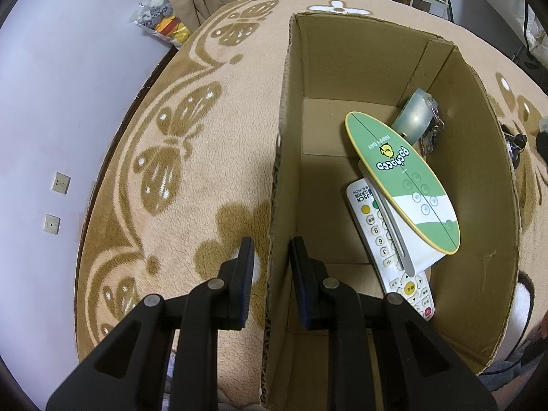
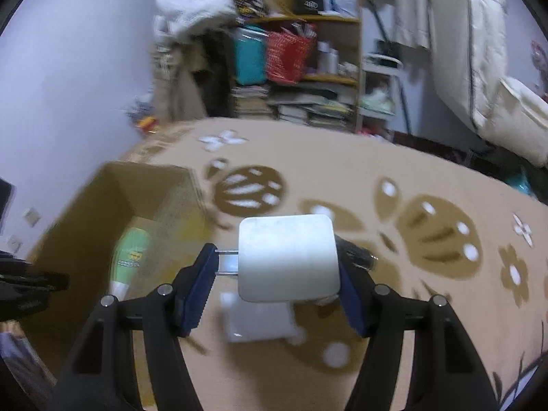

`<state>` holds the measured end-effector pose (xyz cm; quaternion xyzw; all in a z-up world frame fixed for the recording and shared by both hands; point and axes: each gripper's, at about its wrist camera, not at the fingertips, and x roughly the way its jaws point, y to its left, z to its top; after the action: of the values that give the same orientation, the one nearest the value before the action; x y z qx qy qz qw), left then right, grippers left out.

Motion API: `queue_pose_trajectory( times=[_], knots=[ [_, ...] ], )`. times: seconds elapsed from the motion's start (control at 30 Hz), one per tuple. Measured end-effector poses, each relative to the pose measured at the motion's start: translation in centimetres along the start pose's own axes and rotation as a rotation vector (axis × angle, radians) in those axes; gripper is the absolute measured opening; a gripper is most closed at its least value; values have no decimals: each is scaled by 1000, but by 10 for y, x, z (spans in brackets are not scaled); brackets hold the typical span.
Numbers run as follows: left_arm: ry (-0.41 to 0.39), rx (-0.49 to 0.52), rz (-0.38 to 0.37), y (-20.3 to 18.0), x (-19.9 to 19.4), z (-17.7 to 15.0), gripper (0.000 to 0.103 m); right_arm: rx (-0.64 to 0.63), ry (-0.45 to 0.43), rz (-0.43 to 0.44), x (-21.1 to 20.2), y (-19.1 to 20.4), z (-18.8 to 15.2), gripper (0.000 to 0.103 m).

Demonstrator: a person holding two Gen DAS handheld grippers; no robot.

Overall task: Organize rigid objects
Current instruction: 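Carry the adapter into the box onto the green card and release it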

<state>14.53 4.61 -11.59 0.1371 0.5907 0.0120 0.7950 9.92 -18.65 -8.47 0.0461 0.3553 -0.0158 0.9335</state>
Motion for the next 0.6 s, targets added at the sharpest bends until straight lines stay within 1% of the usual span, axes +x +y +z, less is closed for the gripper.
queue_pose_trajectory(
  times=[0.13, 0.23, 0.3, 0.4, 0.6],
  knots=[
    [0, 1, 2, 0, 0, 0, 21, -33, -29, 87, -11, 29, 10, 71],
    [0, 1, 2, 0, 0, 0, 21, -31, -29, 175, -15, 45, 12, 71],
    [0, 1, 1, 0, 0, 0, 21, -34, -23, 207, -13, 51, 10, 71],
    [0, 2, 2, 0, 0, 0, 21, -40, -16, 248, -12, 59, 5, 71],
    [0, 2, 1, -1, 0, 0, 21, -49, 17, 286, -4, 68, -4, 71]
  ],
)
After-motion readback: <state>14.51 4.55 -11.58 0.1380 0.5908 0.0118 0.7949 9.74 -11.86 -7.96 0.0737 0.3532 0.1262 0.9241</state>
